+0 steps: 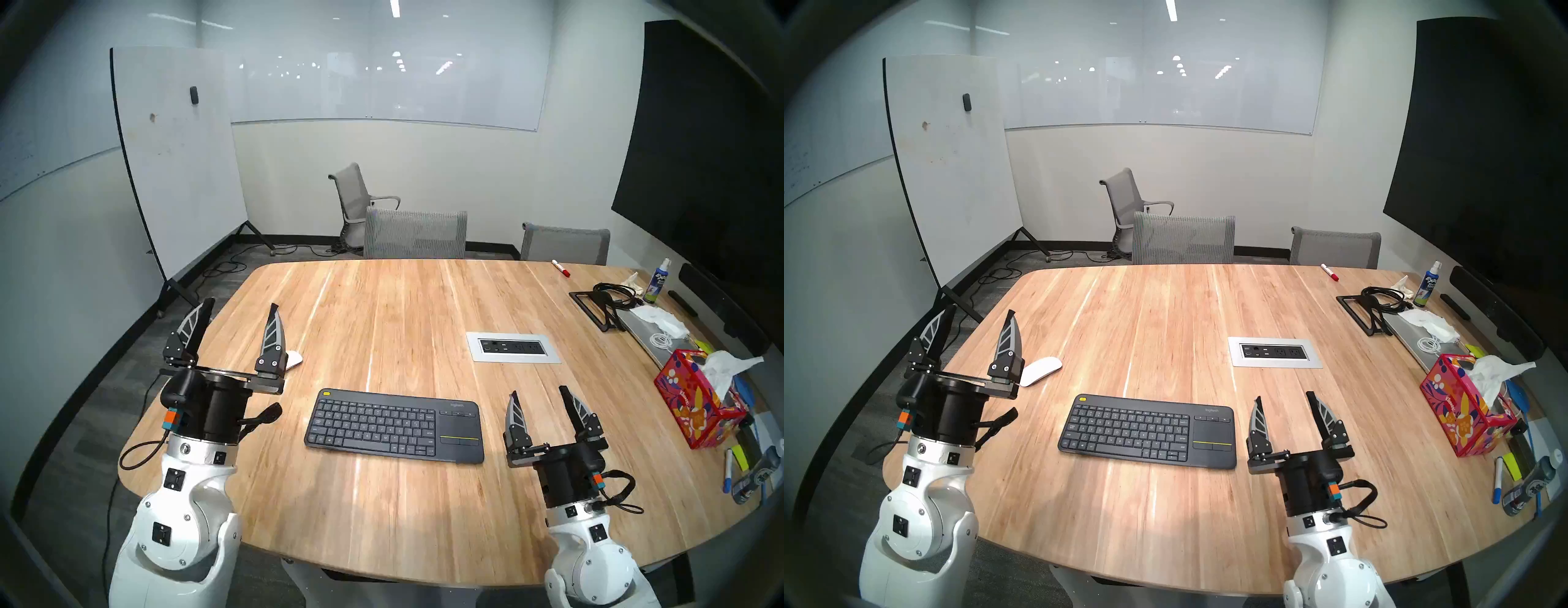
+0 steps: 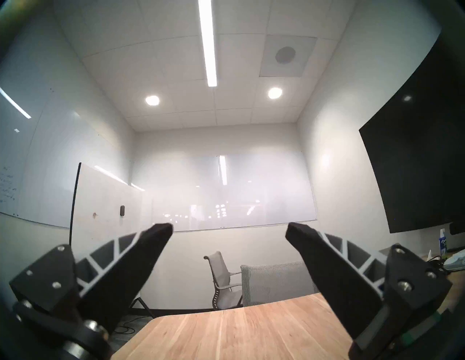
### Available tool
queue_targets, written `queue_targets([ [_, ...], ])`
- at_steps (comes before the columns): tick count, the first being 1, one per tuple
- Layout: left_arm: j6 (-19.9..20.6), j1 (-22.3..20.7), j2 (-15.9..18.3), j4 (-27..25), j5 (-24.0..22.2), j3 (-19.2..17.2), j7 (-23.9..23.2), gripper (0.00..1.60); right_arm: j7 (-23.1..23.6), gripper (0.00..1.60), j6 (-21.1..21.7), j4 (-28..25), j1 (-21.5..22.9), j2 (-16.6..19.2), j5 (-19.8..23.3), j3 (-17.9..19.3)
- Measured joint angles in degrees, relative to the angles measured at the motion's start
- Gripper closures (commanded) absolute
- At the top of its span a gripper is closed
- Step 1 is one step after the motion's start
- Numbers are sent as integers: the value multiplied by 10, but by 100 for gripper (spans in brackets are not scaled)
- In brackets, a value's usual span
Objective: Put the mouse beside the keyboard
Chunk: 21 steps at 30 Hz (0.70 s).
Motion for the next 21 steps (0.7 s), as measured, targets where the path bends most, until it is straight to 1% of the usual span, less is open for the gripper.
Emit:
queue_targets([
  [5,-7,-13,12,39,-8,-25,-11,0,0,0,0,0,0,0,0,0],
  [6,-8,-23,18,54,-11,-32,-16,0,0,0,0,0,0,0,0,0],
  [9,-9,-33,23,70,-14,-38,-21,0,0,0,0,0,0,0,0,0],
  [21,-7,-105,55,164,-21,-55,-50,0,0,0,0,0,0,0,0,0],
])
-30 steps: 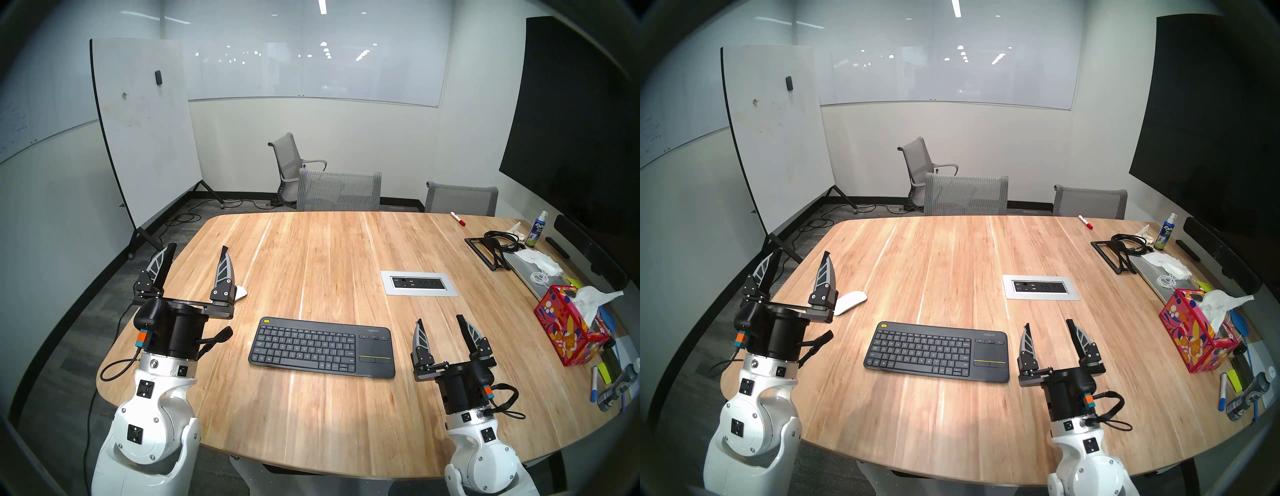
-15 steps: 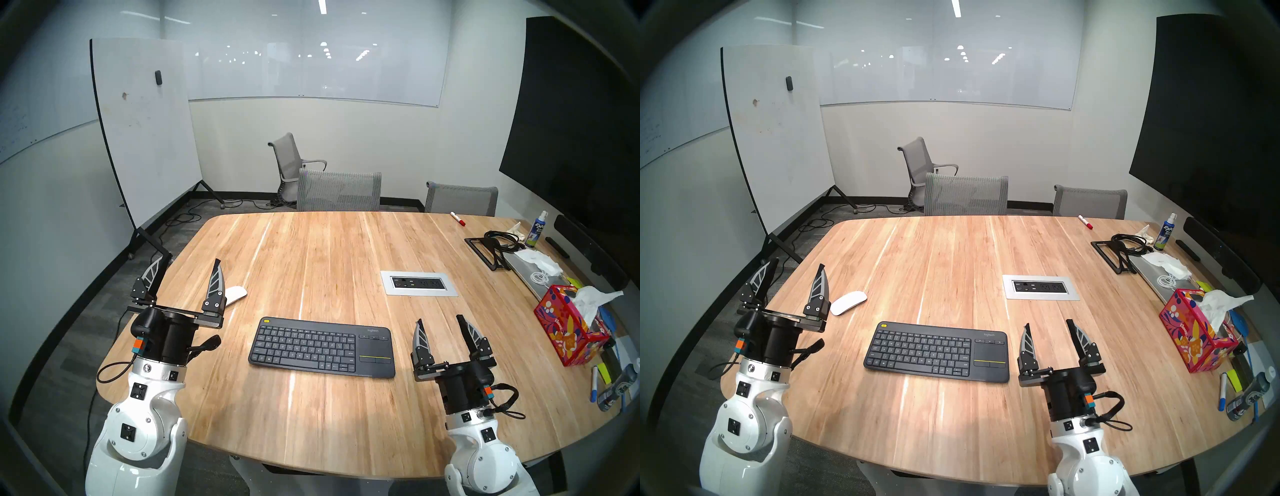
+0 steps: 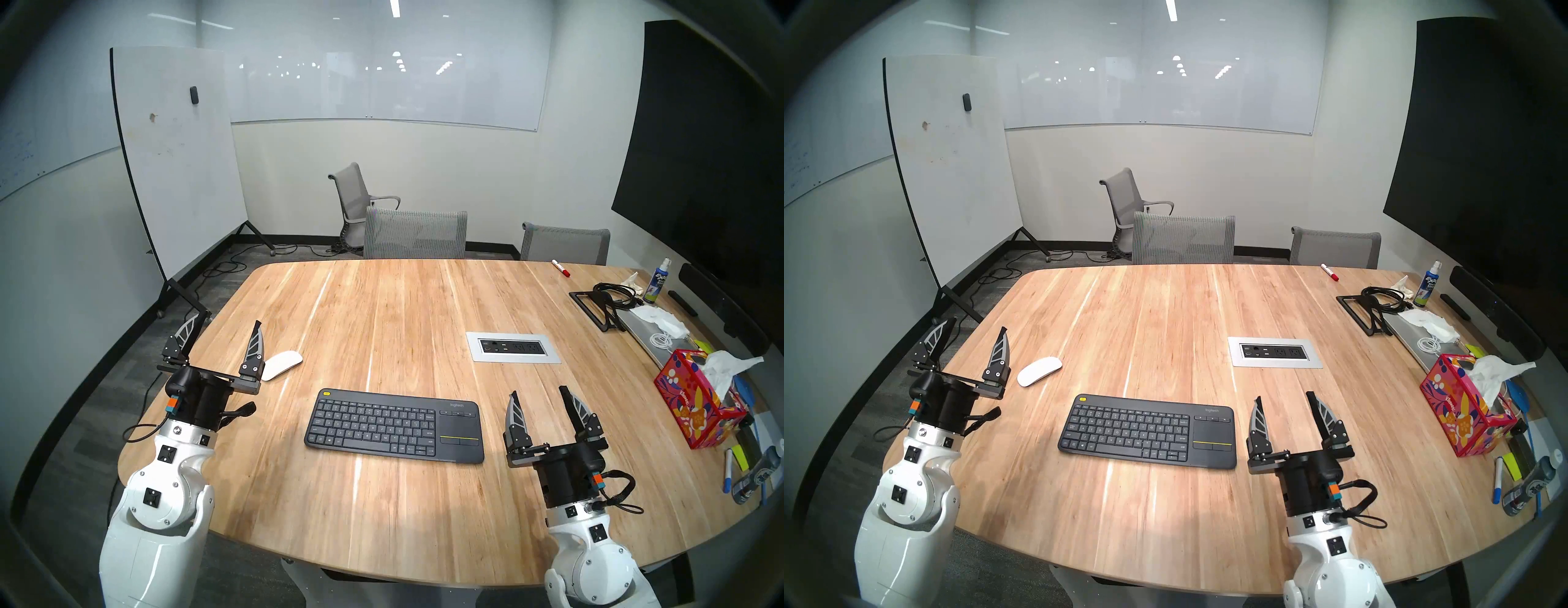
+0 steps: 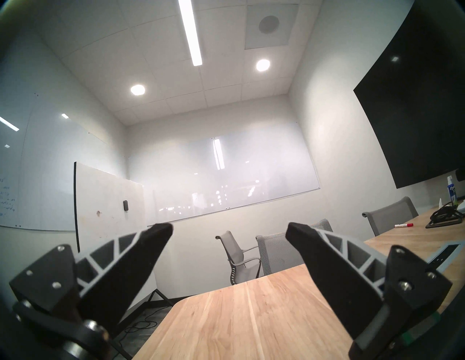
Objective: Put the mouse beside the keyboard
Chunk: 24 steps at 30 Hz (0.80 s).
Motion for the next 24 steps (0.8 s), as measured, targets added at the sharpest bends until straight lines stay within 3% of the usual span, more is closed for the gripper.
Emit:
queue_targets([
  [17,0,-87,44,141,17,-11,-46,0,0,0,0,0,0,0,0,0],
  [24,6,-112,60,167,6,-9,-79,0,0,0,0,0,0,0,0,0],
])
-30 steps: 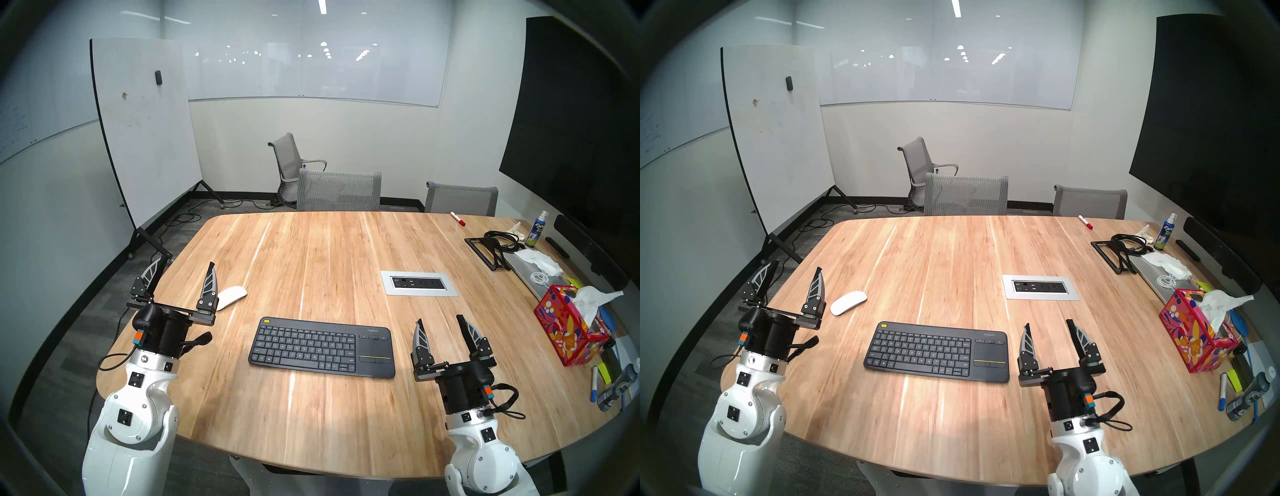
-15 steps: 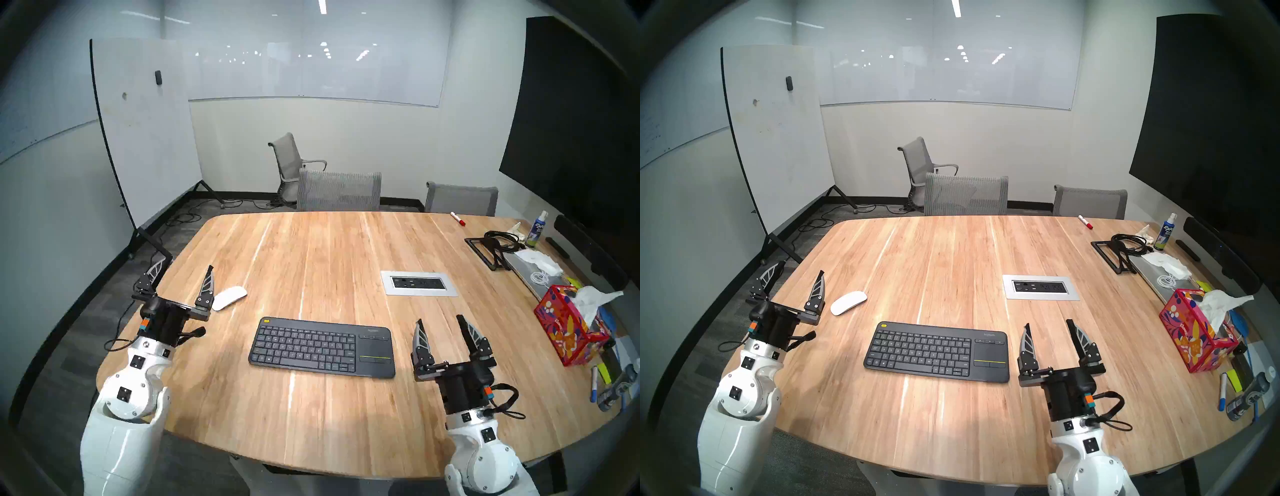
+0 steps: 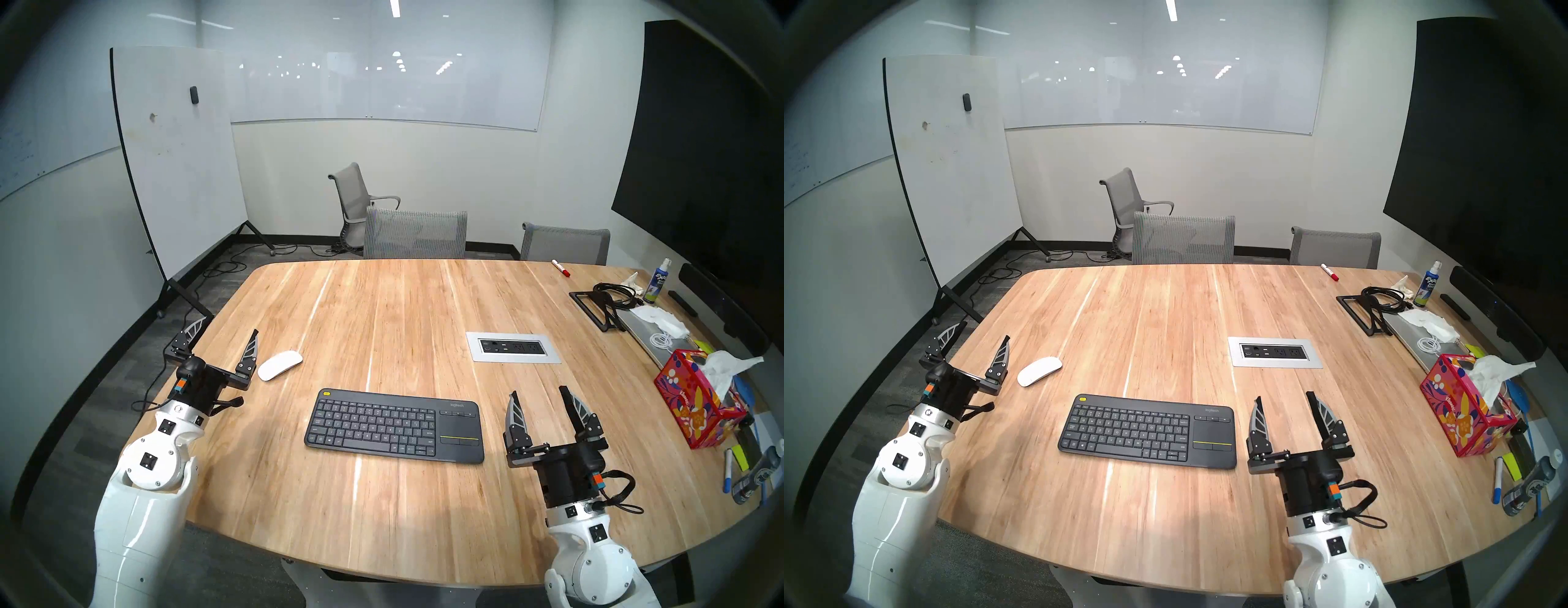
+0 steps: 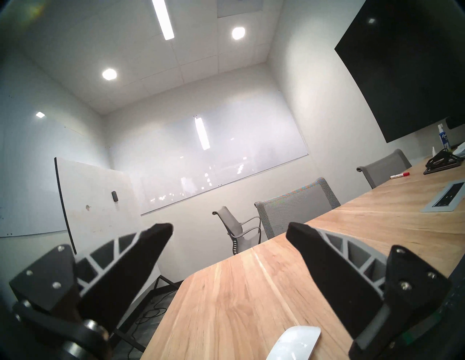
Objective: Put the mouse beside the keyboard
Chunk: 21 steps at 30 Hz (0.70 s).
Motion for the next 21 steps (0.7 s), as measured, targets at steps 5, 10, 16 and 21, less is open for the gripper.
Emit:
queue_targets([
  [5,26,-13,16,22,-17,6,-37,0,0,0,0,0,0,0,0,0],
  [10,50,-26,30,56,-27,7,-64,0,0,0,0,0,0,0,0,0],
  [16,67,-54,45,103,-29,12,-87,0,0,0,0,0,0,0,0,0],
  [21,70,-80,57,133,-28,22,-107,0,0,0,0,0,0,0,0,0],
])
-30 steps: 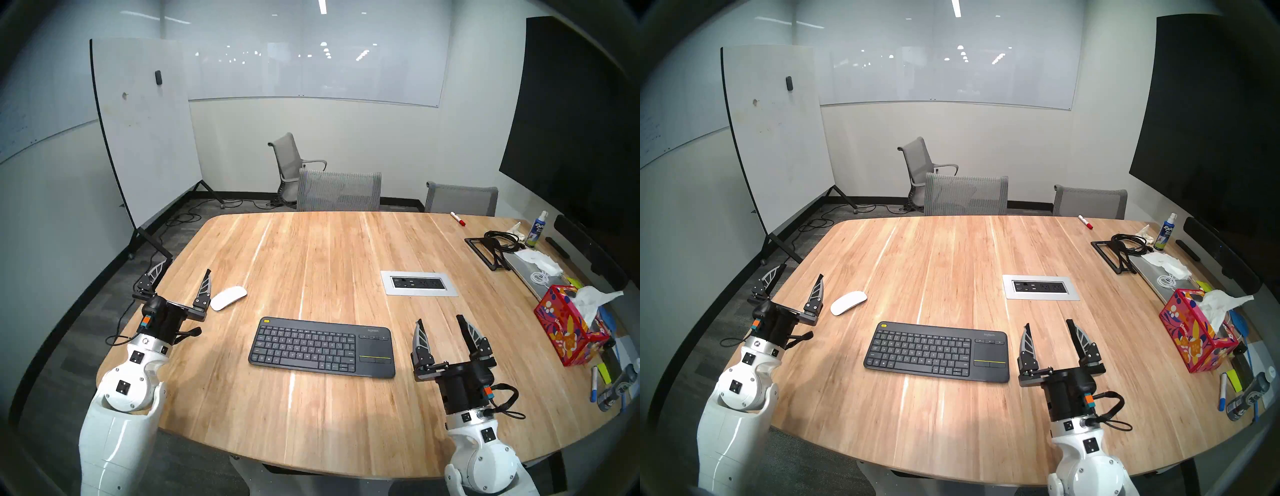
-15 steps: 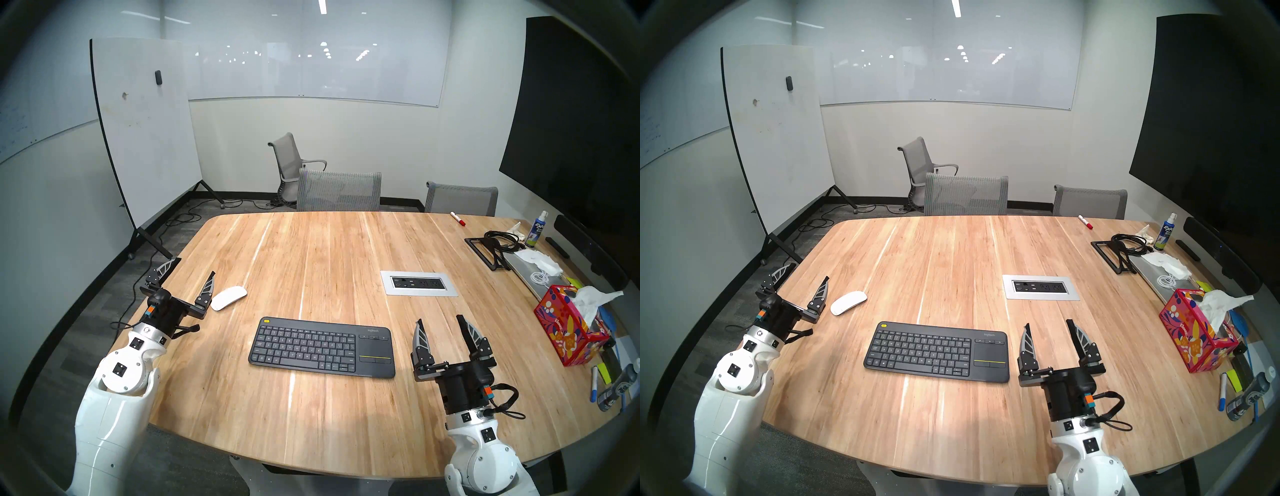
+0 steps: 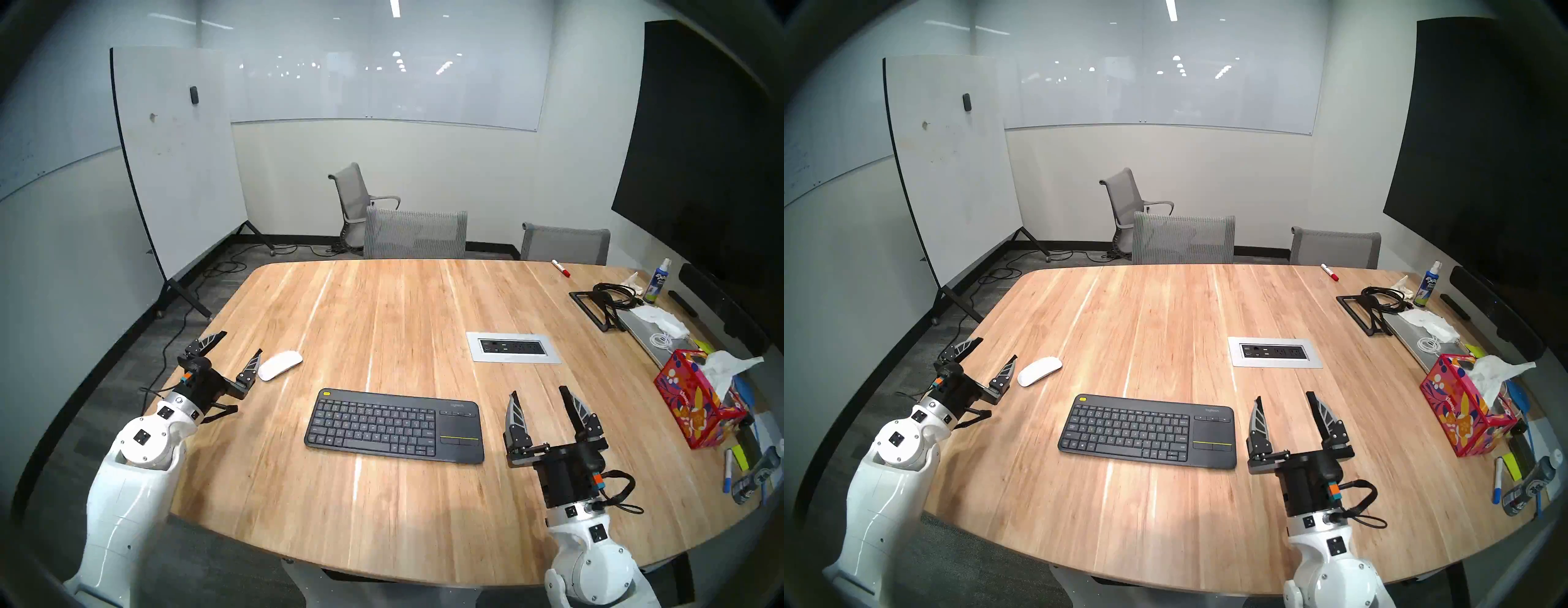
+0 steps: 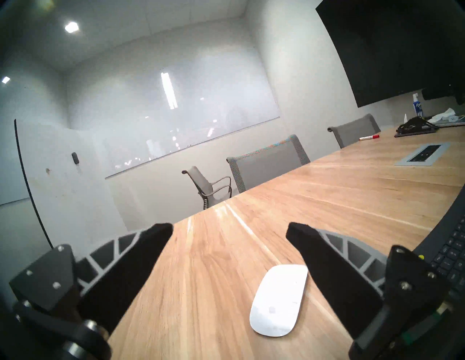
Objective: Put the mouse beside the keyboard
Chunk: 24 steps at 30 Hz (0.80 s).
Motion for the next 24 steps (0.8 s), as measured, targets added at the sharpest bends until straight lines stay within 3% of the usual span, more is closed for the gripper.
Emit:
queue_targets([
  [13,-23,-56,30,79,9,29,-69,0,0,0,0,0,0,0,0,0],
  [24,-20,-96,47,132,-17,45,-142,0,0,0,0,0,0,0,0,0],
])
